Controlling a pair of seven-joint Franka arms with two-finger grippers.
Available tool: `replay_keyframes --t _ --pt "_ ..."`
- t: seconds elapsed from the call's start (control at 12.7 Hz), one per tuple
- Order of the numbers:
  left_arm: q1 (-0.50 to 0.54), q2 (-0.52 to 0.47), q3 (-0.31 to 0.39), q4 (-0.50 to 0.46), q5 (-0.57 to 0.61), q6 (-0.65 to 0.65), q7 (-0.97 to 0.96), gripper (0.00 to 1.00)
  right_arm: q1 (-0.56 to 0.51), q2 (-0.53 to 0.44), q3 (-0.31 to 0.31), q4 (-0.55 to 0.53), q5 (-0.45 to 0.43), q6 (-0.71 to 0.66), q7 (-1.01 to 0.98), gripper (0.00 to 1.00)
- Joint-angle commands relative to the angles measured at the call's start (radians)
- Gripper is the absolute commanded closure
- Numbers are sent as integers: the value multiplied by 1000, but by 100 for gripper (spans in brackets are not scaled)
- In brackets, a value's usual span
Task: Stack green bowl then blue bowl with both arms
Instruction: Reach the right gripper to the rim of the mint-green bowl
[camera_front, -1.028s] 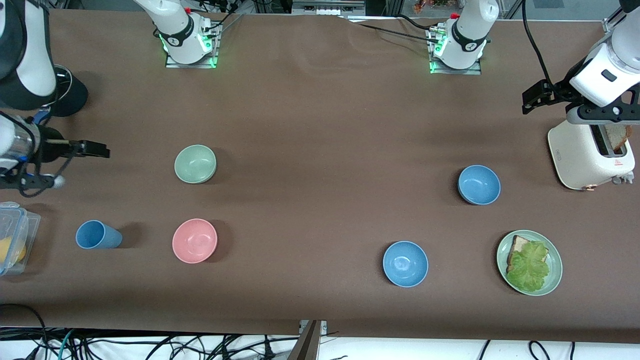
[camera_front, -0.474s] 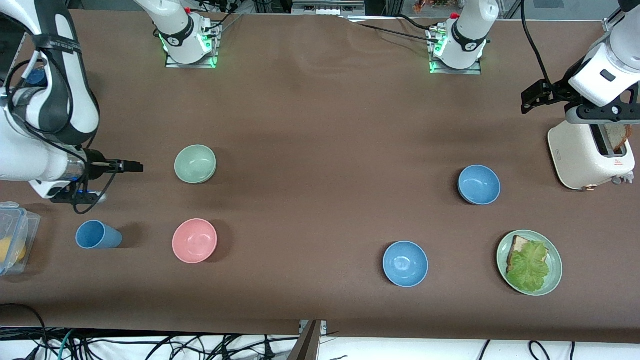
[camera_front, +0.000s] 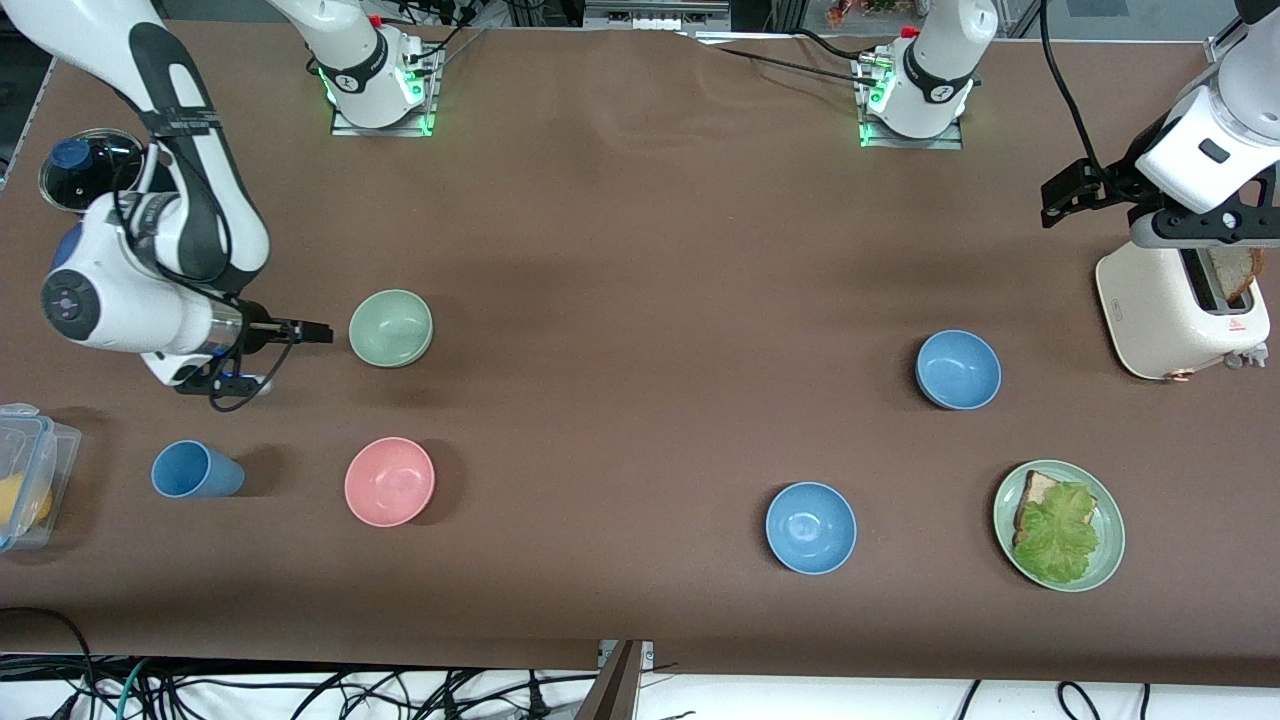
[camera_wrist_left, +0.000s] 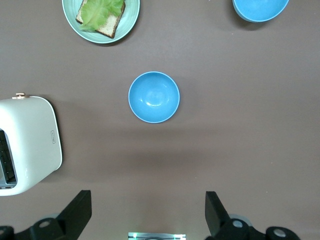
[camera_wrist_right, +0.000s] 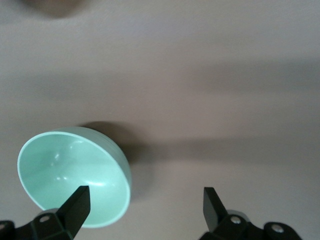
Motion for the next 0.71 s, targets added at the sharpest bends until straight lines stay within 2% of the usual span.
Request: replay_keyframes --t 0.0,0.63 --pt "3 5 -3 23 -17 -22 -9 0 -2 -2 19 -73 59 80 13 0" --pt "2 5 -2 23 -17 -22 -12 0 0 61 37 -113 61 137 10 0"
